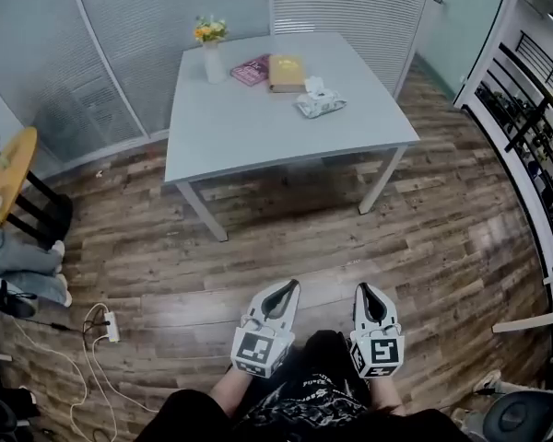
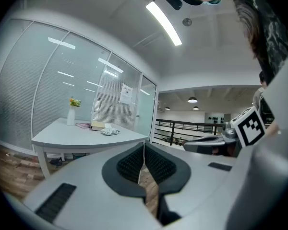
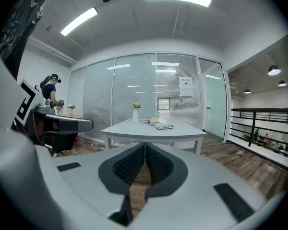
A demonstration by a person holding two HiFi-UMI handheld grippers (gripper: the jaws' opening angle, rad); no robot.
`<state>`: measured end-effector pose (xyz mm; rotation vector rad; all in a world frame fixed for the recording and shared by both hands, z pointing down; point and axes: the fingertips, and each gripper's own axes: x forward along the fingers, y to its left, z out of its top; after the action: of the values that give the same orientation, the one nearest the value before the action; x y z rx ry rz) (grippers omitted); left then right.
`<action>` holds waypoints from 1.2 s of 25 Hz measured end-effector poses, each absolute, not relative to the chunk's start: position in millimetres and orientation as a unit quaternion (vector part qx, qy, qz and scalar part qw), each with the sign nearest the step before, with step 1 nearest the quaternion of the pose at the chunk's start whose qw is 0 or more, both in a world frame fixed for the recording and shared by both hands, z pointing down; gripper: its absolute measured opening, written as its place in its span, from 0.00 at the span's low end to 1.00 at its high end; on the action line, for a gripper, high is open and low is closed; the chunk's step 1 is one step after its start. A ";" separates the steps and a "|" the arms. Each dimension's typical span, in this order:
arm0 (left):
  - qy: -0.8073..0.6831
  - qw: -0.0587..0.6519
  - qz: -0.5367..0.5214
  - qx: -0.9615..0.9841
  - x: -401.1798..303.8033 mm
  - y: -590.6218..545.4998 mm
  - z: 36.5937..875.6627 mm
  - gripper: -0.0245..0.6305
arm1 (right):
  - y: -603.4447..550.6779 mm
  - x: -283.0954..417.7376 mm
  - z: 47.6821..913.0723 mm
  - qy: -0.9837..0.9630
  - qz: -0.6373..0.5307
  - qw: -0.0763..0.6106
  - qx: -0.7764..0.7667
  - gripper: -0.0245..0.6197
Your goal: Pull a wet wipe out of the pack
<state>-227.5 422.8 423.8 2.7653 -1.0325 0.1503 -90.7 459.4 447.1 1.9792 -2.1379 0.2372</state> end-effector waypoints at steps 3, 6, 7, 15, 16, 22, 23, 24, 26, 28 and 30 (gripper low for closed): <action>-0.348 0.112 0.059 0.929 -229.7 418.8 430.3 0.05 | 459.8 -92.4 450.7 -0.729 0.089 0.109 0.670 0.05; -0.340 0.135 0.083 0.927 -222.6 413.1 445.8 0.05 | 455.5 -90.6 451.4 -0.734 0.085 0.109 0.665 0.05; -0.338 0.139 0.085 0.927 -219.3 410.9 449.2 0.05 | 452.5 -88.6 452.8 -0.737 0.083 0.109 0.662 0.05; -0.358 0.136 0.095 0.919 -193.1 370.5 455.9 0.05 | 396.4 -59.0 461.3 -0.760 0.072 0.124 0.634 0.04; -0.362 0.134 0.095 0.917 -188.4 362.3 455.1 0.05 | 385.6 -55.2 460.8 -0.765 0.069 0.126 0.628 0.04; -0.388 0.119 0.094 0.909 -148.6 304.0 444.9 0.05 | 322.1 -20.9 459.3 -0.791 0.070 0.117 0.596 0.04; -0.391 0.116 0.092 0.908 -140.6 294.6 442.9 0.05 | 311.9 -13.5 458.5 -0.796 0.070 0.115 0.591 0.04; -0.396 0.113 0.089 0.907 -133.1 285.3 441.1 0.05 | 301.2 -6.1 457.5 -0.800 0.069 0.112 0.586 0.04; -0.408 0.108 0.084 0.903 -119.3 267.8 439.2 0.05 | 279.8 8.7 455.8 -0.808 0.065 0.109 0.576 0.04; -0.421 0.111 0.080 0.897 -106.3 252.9 439.9 0.05 | 260.6 22.2 453.2 -0.816 0.056 0.110 0.565 0.04; -0.431 0.111 0.077 0.892 -92.5 242.3 441.6 0.05 | 246.4 34.3 451.3 -0.823 0.049 0.113 0.555 0.04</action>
<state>-92.5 242.3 441.6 2.6193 -1.2668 0.2261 34.3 246.4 451.3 1.6280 -2.4133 0.1439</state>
